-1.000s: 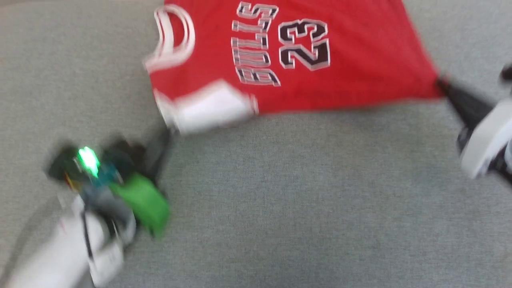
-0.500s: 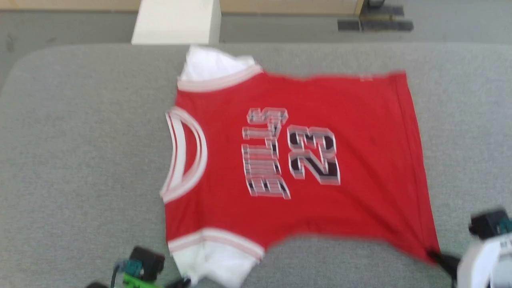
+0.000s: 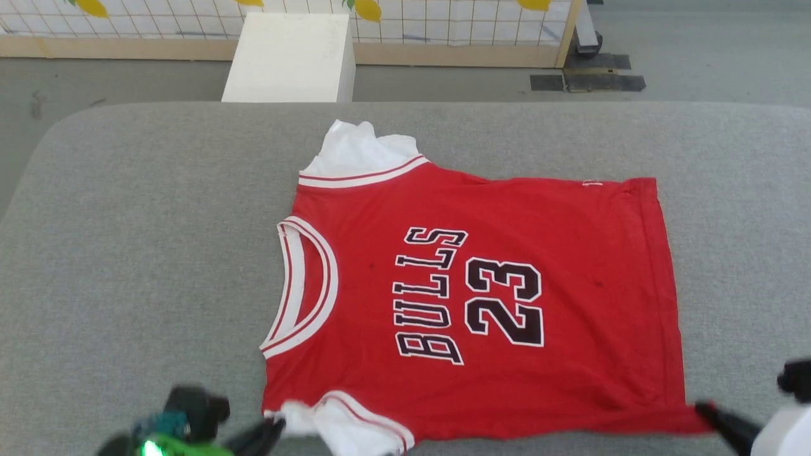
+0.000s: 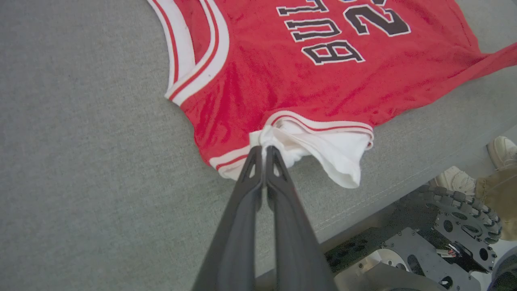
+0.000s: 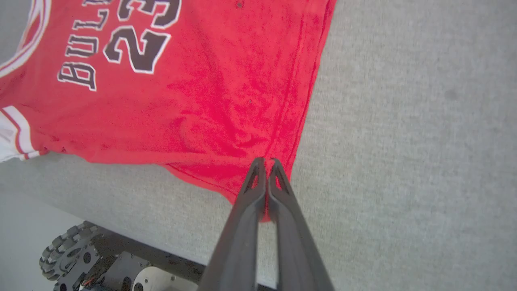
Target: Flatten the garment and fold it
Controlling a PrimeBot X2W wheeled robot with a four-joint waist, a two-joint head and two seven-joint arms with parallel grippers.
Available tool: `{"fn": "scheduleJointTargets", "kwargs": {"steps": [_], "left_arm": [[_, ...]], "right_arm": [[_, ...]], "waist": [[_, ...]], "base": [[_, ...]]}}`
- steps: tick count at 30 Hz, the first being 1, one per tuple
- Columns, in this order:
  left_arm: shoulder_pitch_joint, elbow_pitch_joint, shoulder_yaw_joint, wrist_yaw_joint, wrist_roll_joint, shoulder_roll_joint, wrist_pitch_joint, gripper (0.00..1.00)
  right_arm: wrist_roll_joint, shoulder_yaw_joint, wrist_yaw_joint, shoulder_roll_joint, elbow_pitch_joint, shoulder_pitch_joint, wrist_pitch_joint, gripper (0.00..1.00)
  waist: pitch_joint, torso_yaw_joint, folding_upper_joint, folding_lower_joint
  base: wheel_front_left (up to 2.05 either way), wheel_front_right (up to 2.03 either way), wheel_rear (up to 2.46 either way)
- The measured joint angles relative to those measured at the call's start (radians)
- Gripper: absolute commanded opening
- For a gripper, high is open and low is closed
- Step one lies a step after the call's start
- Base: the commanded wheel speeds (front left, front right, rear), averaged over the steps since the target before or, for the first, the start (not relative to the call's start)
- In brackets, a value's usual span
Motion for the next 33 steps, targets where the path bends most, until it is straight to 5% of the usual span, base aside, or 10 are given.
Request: {"fn": "scheduleJointTargets", "kwargs": {"steps": [5,11,22,23,24,26,27,33], "left_arm": [[-0.276,0.019,0.058,-0.089,0.057,-0.005,0.004,0.00],[-0.475,0.174,0.094,-0.146,0.068,-0.093,-0.042,0.00],[-0.595,0.539,0.002,-0.226,0.102,-0.250,-0.076,0.00],[-0.599,0.568,-0.002,-0.229,0.104,-0.267,-0.086,0.00],[-0.603,0.594,-0.005,-0.230,0.103,-0.283,-0.094,0.04],[-0.613,0.628,-0.009,-0.238,0.103,-0.302,-0.108,0.79],[-0.620,0.652,-0.009,-0.239,0.103,-0.312,-0.122,0.98],[-0.620,0.686,0.019,-0.237,0.102,-0.335,-0.241,1.00]], "right_arm": [[-0.042,0.032,0.000,-0.077,-0.014,-0.265,-0.004,0.00],[-0.048,0.101,0.000,-0.111,0.095,-0.479,-0.005,0.00],[-0.048,0.223,0.000,-0.098,0.343,-0.607,-0.021,0.00],[-0.045,0.226,0.000,-0.099,0.359,-0.612,-0.028,0.20],[-0.039,0.227,0.000,-0.099,0.371,-0.621,-0.038,1.00],[-0.034,0.231,0.000,-0.098,0.388,-0.634,-0.053,1.00],[-0.030,0.236,0.000,-0.098,0.397,-0.640,-0.062,1.00],[0.005,0.223,0.000,-0.101,0.376,-0.640,-0.129,1.00]], "waist": [[0.063,-0.009,0.0000,0.0000],[0.143,-0.020,0.0000,0.0000],[0.260,-0.025,0.0000,0.0001],[0.264,-0.023,0.0000,0.0000],[0.266,-0.020,0.0000,0.0001],[0.264,-0.017,0.0000,0.0001],[0.259,-0.015,0.0000,0.0001],[0.214,-0.015,0.0000,0.0001]], "base": [[0.00,0.00,0.00],[0.00,0.00,0.00],[0.00,0.00,0.00],[0.00,0.00,0.00],[0.00,0.00,0.00],[0.00,0.00,0.00],[0.00,0.00,0.00],[0.00,0.00,0.00]]}}
